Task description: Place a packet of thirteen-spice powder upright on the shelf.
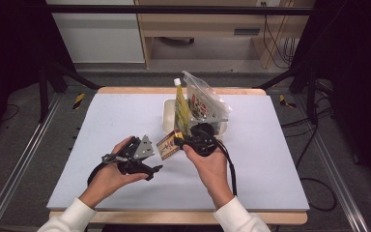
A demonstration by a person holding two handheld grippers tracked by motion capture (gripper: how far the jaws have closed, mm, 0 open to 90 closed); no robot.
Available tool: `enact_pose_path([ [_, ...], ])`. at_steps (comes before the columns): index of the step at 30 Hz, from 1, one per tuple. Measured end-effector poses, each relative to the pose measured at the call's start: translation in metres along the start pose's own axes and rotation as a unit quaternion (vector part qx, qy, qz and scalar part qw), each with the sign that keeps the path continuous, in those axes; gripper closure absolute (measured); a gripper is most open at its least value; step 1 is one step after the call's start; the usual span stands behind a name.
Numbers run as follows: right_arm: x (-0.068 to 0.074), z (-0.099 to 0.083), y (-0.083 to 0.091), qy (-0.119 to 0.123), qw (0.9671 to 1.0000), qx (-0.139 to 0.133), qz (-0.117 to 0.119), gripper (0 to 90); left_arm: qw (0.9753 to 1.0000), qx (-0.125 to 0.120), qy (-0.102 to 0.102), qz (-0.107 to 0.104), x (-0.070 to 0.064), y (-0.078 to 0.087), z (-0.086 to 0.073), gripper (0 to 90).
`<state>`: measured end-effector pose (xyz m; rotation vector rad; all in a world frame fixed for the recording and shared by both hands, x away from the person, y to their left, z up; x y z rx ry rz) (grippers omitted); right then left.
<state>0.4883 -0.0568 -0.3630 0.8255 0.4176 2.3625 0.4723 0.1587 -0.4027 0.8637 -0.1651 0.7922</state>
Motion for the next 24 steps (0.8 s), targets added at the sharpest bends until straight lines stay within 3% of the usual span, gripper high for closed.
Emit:
enact_pose_path([
  [9, 0.004, 0.011, 0.005, 0.011, 0.9996, -0.023, -0.015, 68.6, 0.9982, 0.009, 0.058, 0.012, 0.003, 0.012, -0.024, 11.0],
  [12, 0.009, 0.017, 0.006, 0.019, 0.9991, -0.033, -0.021, 68.6, 0.9961, 0.007, 0.086, 0.020, 0.003, 0.016, -0.035, 10.9],
  [14, 0.012, 0.021, 0.006, 0.025, 0.9986, -0.039, -0.027, 68.6, 0.9959, 0.011, 0.084, 0.031, 0.005, 0.018, -0.040, 10.9],
  [19, 0.016, 0.030, 0.007, 0.035, 0.9971, -0.052, -0.042, 68.6, 0.9928, 0.018, 0.109, 0.044, 0.014, 0.026, -0.056, 8.8],
  [24, 0.018, 0.040, 0.007, 0.040, 0.9953, -0.065, -0.059, 68.6, 0.9877, 0.025, 0.142, 0.061, 0.019, 0.032, -0.078, 8.8],
])
Point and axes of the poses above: each handheld gripper's, and its own axes: y roughly backward along the jaws, z roughly out of its top, x roughly to its left, the point moved 1 cm from there along -y, roughly forward along the jaws, and after that the axes turned 13 degrees about z, right-handed, at the moved point
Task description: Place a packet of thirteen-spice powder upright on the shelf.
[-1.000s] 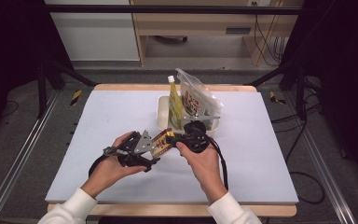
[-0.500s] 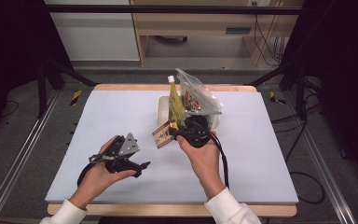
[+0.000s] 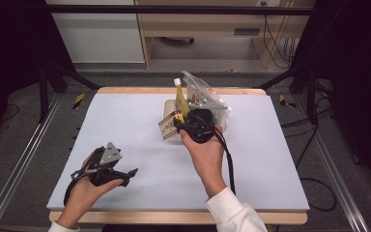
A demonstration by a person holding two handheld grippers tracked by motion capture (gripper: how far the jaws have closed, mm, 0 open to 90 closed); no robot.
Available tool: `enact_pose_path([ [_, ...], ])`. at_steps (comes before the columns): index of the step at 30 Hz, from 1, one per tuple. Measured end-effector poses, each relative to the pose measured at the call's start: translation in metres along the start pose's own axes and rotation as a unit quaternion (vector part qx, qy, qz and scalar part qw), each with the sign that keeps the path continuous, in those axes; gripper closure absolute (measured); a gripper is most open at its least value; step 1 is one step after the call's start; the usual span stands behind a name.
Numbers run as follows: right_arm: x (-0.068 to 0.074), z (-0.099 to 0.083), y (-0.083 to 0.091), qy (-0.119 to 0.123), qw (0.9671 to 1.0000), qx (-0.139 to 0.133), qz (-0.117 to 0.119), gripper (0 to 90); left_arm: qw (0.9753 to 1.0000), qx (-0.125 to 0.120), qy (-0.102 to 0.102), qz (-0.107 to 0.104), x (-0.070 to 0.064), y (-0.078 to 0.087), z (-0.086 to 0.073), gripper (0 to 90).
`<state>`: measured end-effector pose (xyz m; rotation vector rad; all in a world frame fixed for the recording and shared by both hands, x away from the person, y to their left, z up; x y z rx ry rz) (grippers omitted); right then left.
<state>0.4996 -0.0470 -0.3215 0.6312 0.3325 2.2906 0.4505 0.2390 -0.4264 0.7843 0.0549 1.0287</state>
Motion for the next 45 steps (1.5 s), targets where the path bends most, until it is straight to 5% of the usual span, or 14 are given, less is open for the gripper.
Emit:
enact_pose_path([
  [7, -0.002, 0.010, -0.002, 0.001, 0.9997, -0.013, -0.023, 68.6, 0.9996, 0.008, 0.025, 0.009, 0.005, 0.006, -0.026, 8.6],
  [12, -0.001, 0.016, -0.004, 0.003, 0.9990, -0.019, -0.040, 68.6, 0.9983, 0.000, 0.055, 0.018, 0.011, 0.012, -0.035, 9.0],
  [20, -0.007, 0.024, -0.016, 0.001, 0.9978, -0.018, -0.065, 68.6, 0.9970, 0.000, 0.074, 0.024, 0.016, 0.011, -0.042, 9.2],
  [36, -0.009, 0.030, -0.059, 0.000, 0.9941, 0.005, -0.108, 68.5, 0.9972, 0.003, 0.070, 0.025, 0.016, 0.010, -0.042, 9.3],
  [45, -0.012, 0.030, -0.068, -0.012, 0.9929, 0.007, -0.118, 68.4, 0.9971, -0.003, 0.069, 0.032, 0.016, 0.012, -0.041, 9.7],
])
Point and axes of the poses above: each handheld gripper's, and its own axes: y roughly backward along the jaws, z roughly out of its top, x roughly to its left, the point moved 1 cm from there along -y, roughly forward along the jaws, and after that the axes turned 13 degrees about z, right-handed, at the moved point
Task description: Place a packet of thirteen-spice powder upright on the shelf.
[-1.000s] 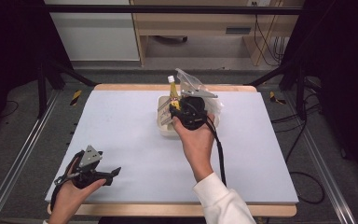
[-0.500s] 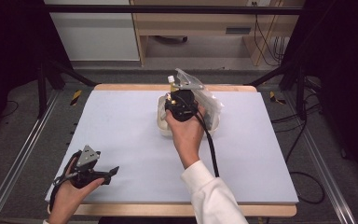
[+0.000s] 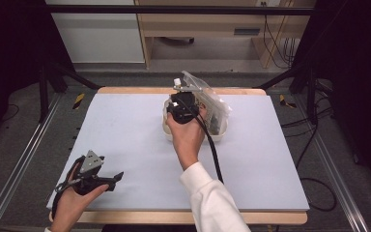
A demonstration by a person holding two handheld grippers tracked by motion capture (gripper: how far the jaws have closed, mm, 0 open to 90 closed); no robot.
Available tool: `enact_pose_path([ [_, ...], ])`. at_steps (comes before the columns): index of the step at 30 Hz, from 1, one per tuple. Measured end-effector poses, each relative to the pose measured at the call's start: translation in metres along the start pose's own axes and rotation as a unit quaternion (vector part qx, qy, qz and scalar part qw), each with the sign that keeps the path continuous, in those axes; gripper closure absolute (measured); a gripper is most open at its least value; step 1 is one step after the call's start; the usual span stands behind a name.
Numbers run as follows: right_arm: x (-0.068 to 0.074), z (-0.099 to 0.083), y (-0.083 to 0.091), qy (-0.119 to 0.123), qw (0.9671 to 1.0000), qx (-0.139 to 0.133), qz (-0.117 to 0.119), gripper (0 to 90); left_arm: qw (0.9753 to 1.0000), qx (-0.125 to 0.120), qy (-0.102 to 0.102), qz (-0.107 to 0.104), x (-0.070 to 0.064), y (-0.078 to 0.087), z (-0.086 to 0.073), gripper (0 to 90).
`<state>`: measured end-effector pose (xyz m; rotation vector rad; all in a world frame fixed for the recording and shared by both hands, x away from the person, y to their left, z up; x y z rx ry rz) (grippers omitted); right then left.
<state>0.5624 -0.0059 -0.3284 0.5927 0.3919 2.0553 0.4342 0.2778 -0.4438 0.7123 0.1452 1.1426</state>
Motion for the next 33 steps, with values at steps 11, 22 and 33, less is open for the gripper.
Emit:
enact_pose_path([
  [11, 0.000, -0.002, -0.007, 0.000, 0.9999, 0.007, -0.011, 68.3, 1.0000, -0.004, 0.000, 0.000, 0.000, 0.001, 0.001, 9.9],
  [22, 0.003, -0.008, -0.019, 0.005, 0.9996, 0.016, -0.024, 68.1, 1.0000, -0.004, -0.001, 0.000, -0.001, 0.000, 0.001, 9.9],
  [33, 0.002, -0.007, -0.023, 0.012, 0.9992, 0.016, -0.034, 68.1, 1.0000, -0.004, -0.002, -0.001, -0.003, 0.000, 0.002, 9.9],
])
Point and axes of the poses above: each handheld gripper's, and its own axes: y roughly backward along the jaws, z roughly out of its top, x roughly to its left, the point moved 1 cm from there along -y, roughly forward along the jaws, and after that the axes turned 13 degrees about z, right-handed, at the moved point
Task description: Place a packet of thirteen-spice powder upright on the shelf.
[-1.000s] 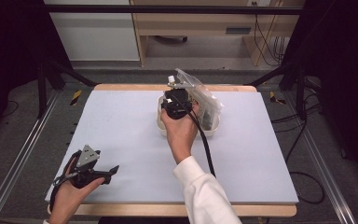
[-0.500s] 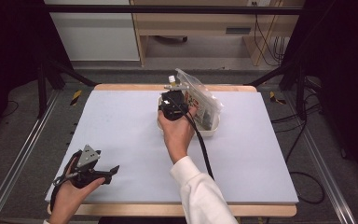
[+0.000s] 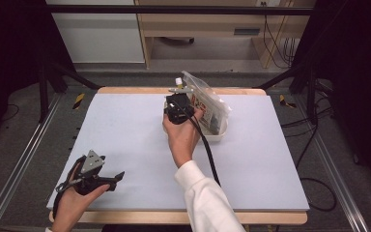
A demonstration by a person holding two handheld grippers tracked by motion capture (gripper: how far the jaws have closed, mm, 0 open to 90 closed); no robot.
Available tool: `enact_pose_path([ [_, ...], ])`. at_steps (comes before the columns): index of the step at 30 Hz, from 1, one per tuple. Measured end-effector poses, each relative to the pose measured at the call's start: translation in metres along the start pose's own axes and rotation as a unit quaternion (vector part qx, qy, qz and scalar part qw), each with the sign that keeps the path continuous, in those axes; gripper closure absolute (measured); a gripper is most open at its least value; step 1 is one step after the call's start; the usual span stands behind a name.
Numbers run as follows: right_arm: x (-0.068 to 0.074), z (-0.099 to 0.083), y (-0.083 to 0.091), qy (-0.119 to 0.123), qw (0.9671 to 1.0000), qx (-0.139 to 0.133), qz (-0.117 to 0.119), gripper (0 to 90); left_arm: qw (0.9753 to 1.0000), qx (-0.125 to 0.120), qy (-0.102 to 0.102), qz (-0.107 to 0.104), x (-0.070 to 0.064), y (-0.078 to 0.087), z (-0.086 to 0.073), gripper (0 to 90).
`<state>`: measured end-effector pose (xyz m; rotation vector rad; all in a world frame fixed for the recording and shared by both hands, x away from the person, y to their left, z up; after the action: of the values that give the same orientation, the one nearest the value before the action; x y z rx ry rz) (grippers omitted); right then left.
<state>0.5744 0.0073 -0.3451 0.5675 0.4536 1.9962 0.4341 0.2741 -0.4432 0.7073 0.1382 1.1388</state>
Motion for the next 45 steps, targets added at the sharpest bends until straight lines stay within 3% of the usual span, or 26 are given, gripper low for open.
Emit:
enact_pose_path([
  [9, -0.001, -0.002, -0.008, 0.004, 1.0000, 0.003, -0.005, 66.4, 1.0000, 0.001, -0.002, 0.001, 0.001, 0.000, 0.000, 10.0],
  [17, -0.004, -0.001, -0.006, 0.004, 0.9999, -0.013, 0.004, 53.7, 1.0000, 0.001, -0.001, 0.000, 0.000, 0.000, 0.000, 9.9],
  [26, 0.000, -0.003, 0.011, 0.024, 0.9985, -0.042, 0.026, 44.8, 1.0000, 0.004, -0.003, 0.002, 0.000, -0.001, -0.001, 10.0],
  [37, 0.000, -0.004, 0.027, 0.034, 0.9966, -0.057, 0.048, 32.2, 1.0000, 0.006, -0.005, 0.002, 0.000, -0.002, -0.001, 9.9],
  [45, 0.009, -0.012, 0.037, 0.064, 0.9943, -0.064, 0.056, 27.2, 0.9999, 0.009, -0.007, 0.001, 0.000, -0.003, -0.002, 9.9],
])
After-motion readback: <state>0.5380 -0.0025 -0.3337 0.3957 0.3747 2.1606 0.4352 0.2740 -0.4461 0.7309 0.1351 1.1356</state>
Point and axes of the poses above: each handheld gripper's, and its own axes: y roughly backward along the jaws, z roughly out of its top, x roughly to its left, the point moved 1 cm from there along -y, roughly forward along the jaws, and after that the axes turned 13 degrees about z, right-handed, at the moved point
